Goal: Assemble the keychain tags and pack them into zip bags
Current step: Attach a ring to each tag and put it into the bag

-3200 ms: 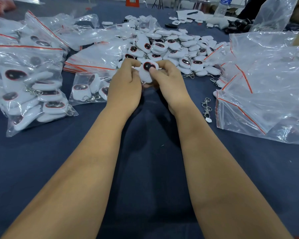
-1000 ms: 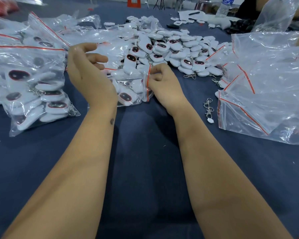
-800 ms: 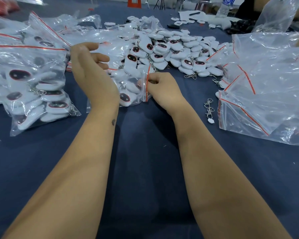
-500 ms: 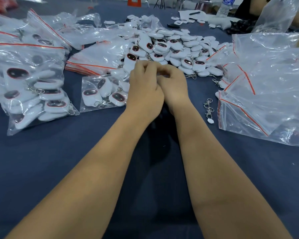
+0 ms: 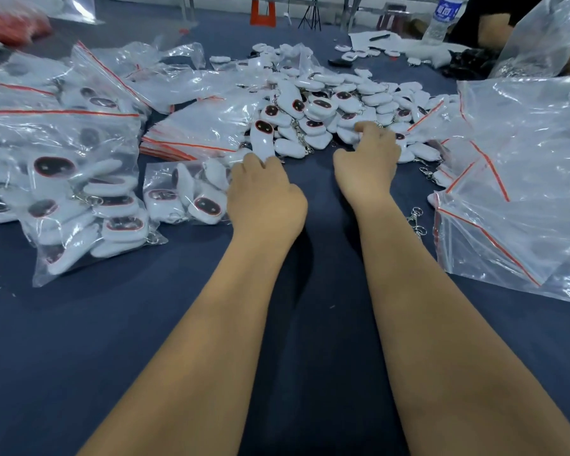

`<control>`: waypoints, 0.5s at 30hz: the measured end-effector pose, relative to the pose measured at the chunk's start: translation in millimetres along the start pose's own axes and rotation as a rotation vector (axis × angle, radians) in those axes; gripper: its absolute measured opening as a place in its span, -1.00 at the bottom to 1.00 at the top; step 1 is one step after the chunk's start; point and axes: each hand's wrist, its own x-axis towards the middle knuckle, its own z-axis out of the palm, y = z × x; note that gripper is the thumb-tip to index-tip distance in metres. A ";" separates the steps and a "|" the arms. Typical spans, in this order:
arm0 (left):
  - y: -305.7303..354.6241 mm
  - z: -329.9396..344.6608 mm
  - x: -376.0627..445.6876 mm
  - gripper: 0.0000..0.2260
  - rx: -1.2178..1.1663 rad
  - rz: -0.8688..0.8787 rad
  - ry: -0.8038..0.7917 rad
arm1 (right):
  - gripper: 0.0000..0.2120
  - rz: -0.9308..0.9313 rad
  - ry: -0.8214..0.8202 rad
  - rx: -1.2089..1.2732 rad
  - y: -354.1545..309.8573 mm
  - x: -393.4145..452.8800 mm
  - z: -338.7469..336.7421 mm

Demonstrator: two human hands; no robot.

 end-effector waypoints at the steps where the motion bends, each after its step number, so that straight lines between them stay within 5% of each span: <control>1: -2.0 0.1 2.1 -0.71 -0.021 -0.011 0.005 | -0.45 -0.023 0.007 -0.033 -1.6 3.0 1.8; 7: -10.8 2.4 12.5 -0.63 -0.287 -0.071 0.070 | -0.33 -0.253 -0.019 0.016 -20.5 18.0 25.5; 15: -19.0 3.8 18.0 -0.58 -0.446 -0.105 0.085 | -0.39 -0.285 -0.370 -0.173 -16.3 21.2 36.9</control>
